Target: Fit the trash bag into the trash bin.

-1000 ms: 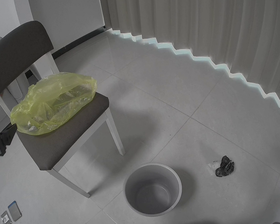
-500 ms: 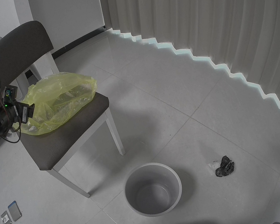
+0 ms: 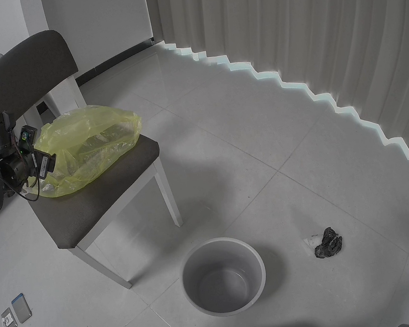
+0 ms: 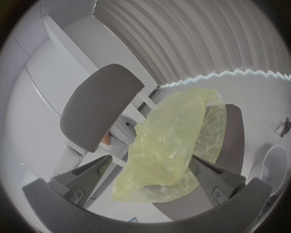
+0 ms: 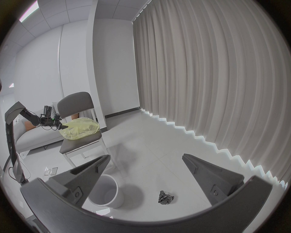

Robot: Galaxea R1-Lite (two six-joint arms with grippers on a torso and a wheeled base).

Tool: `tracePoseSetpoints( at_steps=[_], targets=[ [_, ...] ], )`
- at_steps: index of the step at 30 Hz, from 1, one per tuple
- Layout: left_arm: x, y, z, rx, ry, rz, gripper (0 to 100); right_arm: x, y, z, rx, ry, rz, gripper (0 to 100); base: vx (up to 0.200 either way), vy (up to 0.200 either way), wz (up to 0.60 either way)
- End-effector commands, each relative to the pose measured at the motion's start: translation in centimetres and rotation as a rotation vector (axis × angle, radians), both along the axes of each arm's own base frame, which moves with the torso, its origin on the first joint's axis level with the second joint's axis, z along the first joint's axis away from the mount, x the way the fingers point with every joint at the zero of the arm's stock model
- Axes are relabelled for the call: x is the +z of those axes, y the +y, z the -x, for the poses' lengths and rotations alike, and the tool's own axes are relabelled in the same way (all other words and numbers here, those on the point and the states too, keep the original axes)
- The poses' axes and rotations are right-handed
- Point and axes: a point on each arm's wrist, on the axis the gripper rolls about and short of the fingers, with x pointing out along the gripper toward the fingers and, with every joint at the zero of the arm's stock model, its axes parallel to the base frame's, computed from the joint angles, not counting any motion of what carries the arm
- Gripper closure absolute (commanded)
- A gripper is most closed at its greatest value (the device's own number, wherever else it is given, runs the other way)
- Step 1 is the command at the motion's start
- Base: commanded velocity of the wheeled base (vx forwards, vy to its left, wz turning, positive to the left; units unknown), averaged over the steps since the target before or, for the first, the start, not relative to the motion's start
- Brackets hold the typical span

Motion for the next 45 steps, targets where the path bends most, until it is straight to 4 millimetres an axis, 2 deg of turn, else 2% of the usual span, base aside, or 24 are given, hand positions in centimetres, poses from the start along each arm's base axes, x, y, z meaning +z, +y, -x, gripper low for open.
tracePoseSetpoints(
  at_steps=[1, 10, 11, 19, 24, 27, 28, 29, 31, 32, 34, 35, 36, 39, 40, 41, 45],
  targets=[
    [-0.4, 0.5, -1.4, 0.014, 0.008, 0.000, 0, 0.0, 0.0, 0.0, 0.005, 0.003, 0.000, 0, 0.000, 0.000, 0.00],
    [-0.4, 1.5, -2.1, 0.034, 0.015, -0.046, 0, -0.2, 0.0, -0.1, 0.006, 0.009, 0.000, 0, 0.000, 0.000, 0.00],
    [-0.6, 1.8, -2.3, 0.041, 0.022, -0.050, 100, -0.2, 0.0, -0.2, 0.008, 0.012, 0.000, 0, 0.000, 0.000, 0.00],
    [-0.3, 2.8, -2.8, 0.065, 0.007, -0.041, 100, -0.4, 0.0, -0.6, 0.006, 0.027, 0.002, 0, 0.000, 0.000, 0.00],
    [1.1, 1.6, -1.6, 0.028, -0.041, -0.022, 100, -0.6, 0.2, -0.5, 0.019, 0.035, 0.002, 0, 0.000, 0.000, 0.00],
    [3.3, -1.0, 0.1, -0.067, -0.114, 0.040, 100, -0.7, 0.4, -0.4, 0.040, 0.031, 0.003, 0, 0.000, 0.000, 0.00],
    [3.3, -1.0, 0.1, -0.067, -0.114, 0.040, 100, -0.7, 0.4, -0.4, 0.040, 0.031, 0.003, 0, 0.000, 0.000, 0.00],
    [4.7, -2.5, 1.4, -0.157, -0.158, 0.067, 100, -0.8, 0.5, -0.4, 0.049, 0.035, 0.002, 0, 0.000, 0.000, 0.00],
    [6.3, -4.0, 2.8, -0.264, -0.192, 0.081, 100, -0.9, 0.7, -0.4, 0.066, 0.042, -0.001, 0, 0.000, 0.000, 0.00],
    [6.5, -4.1, 3.0, -0.274, -0.195, 0.082, 100, -0.9, 0.7, -0.4, 0.066, 0.042, -0.001, 0, 0.000, 0.000, 0.00],
    [9.0, -6.2, 5.3, -0.396, -0.208, 0.098, 100, -0.2, 1.0, -0.8, 0.095, 0.028, -0.002, 0, 0.000, 0.000, 0.00],
    [9.1, -6.3, 5.5, -0.401, -0.208, 0.100, 100, -0.1, 1.0, -0.9, 0.096, 0.028, -0.002, 0, 0.000, 0.000, 0.00],
    [10.7, -7.9, 7.1, -0.474, -0.207, 0.119, 100, 0.9, 1.4, -1.5, 0.121, 0.008, -0.004, 0, 0.000, 0.000, 0.00],
    [12.7, -10.5, 9.0, -0.588, -0.212, 0.190, 100, 2.1, 2.1, -2.0, 0.165, -0.016, -0.006, 0, 0.000, 0.000, 0.00],
    [12.8, -10.7, 9.1, -0.594, -0.212, 0.194, 100, 2.1, 2.1, -2.1, 0.168, -0.014, -0.006, 0, 0.000, 0.000, 0.00],
    [13.6, -11.9, 10.0, -0.653, -0.219, 0.214, 100, 2.4, 2.6, -2.4, 0.193, -0.011, -0.006, 0, 0.000, 0.000, 0.00],
    [14.6, -13.4, 11.4, -0.732, -0.204, 0.215, 100, 2.2, 3.6, -3.5, 0.240, 0.022, 0.000, 0, 0.000, 0.000, 0.00]
  ],
)
